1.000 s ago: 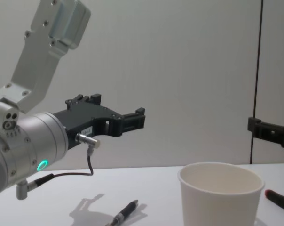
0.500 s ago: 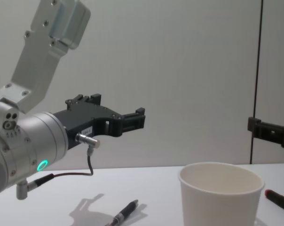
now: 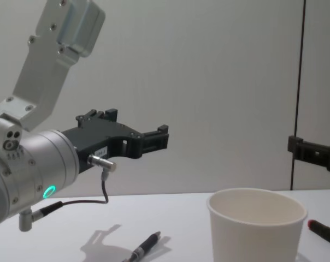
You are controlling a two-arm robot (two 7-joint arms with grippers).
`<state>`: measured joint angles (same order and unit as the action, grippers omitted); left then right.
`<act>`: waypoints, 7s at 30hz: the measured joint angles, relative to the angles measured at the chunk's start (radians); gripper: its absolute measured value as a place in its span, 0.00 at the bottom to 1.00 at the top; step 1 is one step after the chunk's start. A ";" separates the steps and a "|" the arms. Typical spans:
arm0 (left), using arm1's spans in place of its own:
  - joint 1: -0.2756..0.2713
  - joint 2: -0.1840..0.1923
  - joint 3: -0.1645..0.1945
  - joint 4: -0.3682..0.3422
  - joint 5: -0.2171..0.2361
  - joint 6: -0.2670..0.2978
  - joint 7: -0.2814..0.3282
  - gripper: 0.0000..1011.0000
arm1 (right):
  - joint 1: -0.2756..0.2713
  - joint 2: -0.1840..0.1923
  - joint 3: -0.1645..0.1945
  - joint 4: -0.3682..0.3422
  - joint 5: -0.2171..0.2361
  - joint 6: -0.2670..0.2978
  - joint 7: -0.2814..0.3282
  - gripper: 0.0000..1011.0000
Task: Place the pen into the pen holder.
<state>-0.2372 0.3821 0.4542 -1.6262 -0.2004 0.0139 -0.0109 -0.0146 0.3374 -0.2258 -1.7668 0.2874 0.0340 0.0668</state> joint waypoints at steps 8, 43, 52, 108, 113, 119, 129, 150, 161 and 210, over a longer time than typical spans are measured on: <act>0.000 0.000 0.000 0.000 0.000 0.000 0.000 0.99 | 0.001 0.000 0.000 0.002 -0.003 -0.002 0.005 0.99; 0.000 0.000 0.000 0.000 0.000 0.000 0.000 0.99 | 0.154 0.025 0.047 0.159 0.078 0.097 0.262 0.99; 0.000 0.000 0.000 0.000 0.000 0.000 0.000 0.99 | 0.197 0.034 0.050 0.156 0.042 0.171 0.297 0.99; 0.000 0.000 0.000 0.000 0.000 0.000 0.000 0.99 | 0.282 -0.001 0.043 0.133 0.013 0.687 0.099 0.99; 0.000 0.000 0.000 0.000 0.000 0.000 0.000 0.99 | 0.295 -0.009 0.042 0.149 0.002 0.778 0.074 0.99; 0.000 0.000 0.000 0.000 0.000 0.000 0.000 0.99 | 0.308 -0.018 0.034 0.173 -0.019 0.853 0.059 0.99; 0.000 0.000 0.000 0.000 0.000 0.000 0.000 0.99 | 0.318 -0.035 0.020 0.200 -0.049 0.913 0.051 0.99; 0.000 0.000 0.000 0.000 0.000 0.000 0.000 0.99 | 0.306 -0.061 0.002 0.176 -0.043 0.905 0.081 0.99; 0.000 0.000 0.000 0.000 0.000 0.000 0.000 0.99 | 0.303 -0.060 0.008 0.180 -0.055 0.901 0.080 0.99; 0.000 0.000 0.000 0.000 0.000 0.000 0.000 0.99 | 0.299 -0.056 0.007 0.193 -0.106 0.870 0.113 0.75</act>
<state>-0.2372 0.3822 0.4542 -1.6262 -0.2004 0.0139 -0.0109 0.2846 0.2816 -0.2190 -1.5742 0.1815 0.9037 0.1794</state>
